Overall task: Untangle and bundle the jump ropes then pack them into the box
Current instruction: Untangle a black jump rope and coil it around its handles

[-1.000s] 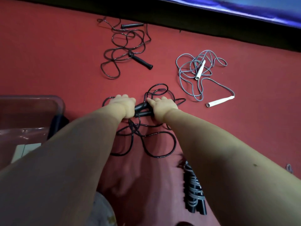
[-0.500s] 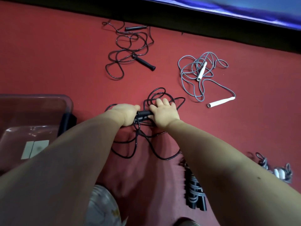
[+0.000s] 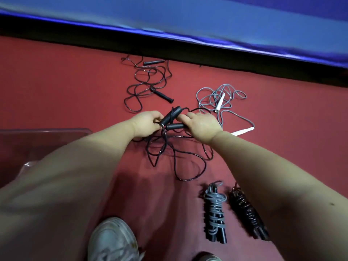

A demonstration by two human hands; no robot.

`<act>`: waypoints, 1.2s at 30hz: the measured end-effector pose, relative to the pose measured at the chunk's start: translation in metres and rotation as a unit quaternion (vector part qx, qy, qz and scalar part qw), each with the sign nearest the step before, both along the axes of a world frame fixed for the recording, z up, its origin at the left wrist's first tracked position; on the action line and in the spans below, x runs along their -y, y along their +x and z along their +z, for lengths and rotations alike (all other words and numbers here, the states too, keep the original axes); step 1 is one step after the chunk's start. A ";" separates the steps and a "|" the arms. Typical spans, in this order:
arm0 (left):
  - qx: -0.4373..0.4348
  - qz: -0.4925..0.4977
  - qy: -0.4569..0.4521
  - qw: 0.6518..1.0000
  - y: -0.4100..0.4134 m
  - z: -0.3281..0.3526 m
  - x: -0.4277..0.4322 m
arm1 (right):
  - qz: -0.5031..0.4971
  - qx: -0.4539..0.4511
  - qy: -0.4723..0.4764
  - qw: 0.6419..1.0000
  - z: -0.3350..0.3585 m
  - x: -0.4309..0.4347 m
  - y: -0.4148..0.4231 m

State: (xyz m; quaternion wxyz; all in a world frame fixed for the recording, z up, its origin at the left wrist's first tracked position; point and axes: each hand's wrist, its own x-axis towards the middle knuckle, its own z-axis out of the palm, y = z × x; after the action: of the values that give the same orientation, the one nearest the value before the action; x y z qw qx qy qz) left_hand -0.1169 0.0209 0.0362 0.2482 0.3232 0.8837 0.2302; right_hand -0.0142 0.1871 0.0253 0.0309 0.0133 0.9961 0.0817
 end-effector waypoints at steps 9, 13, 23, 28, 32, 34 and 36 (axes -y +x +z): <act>-0.012 -0.001 0.077 0.997 0.033 0.120 0.018 | -0.030 -0.033 0.076 0.996 0.132 0.027 0.042; 0.004 -0.040 0.080 0.996 0.058 0.151 0.034 | 0.006 -0.153 0.079 0.985 0.165 0.039 0.074; -0.010 -0.035 0.150 0.988 0.122 0.166 0.037 | -0.029 -0.049 0.177 0.983 0.195 0.057 0.111; -0.029 0.110 0.132 0.985 0.109 0.138 0.050 | -0.024 -0.026 0.218 0.975 0.199 0.044 0.127; -0.045 0.075 -0.152 0.984 0.101 0.119 0.080 | 0.035 -0.123 0.282 0.951 0.212 0.023 0.136; 0.001 0.018 -0.179 0.984 0.110 0.118 0.077 | 0.037 -0.135 0.287 0.948 0.215 0.018 0.137; 0.121 0.021 -0.052 0.991 0.120 0.124 0.066 | 0.044 -0.128 0.282 0.950 0.214 0.019 0.136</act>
State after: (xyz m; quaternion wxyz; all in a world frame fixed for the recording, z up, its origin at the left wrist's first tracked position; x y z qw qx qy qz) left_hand 0.0035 -0.0447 0.1605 0.3651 0.2610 0.8643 0.2270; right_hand 0.1216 0.1683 0.2398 -0.1052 -0.0123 0.9275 0.3585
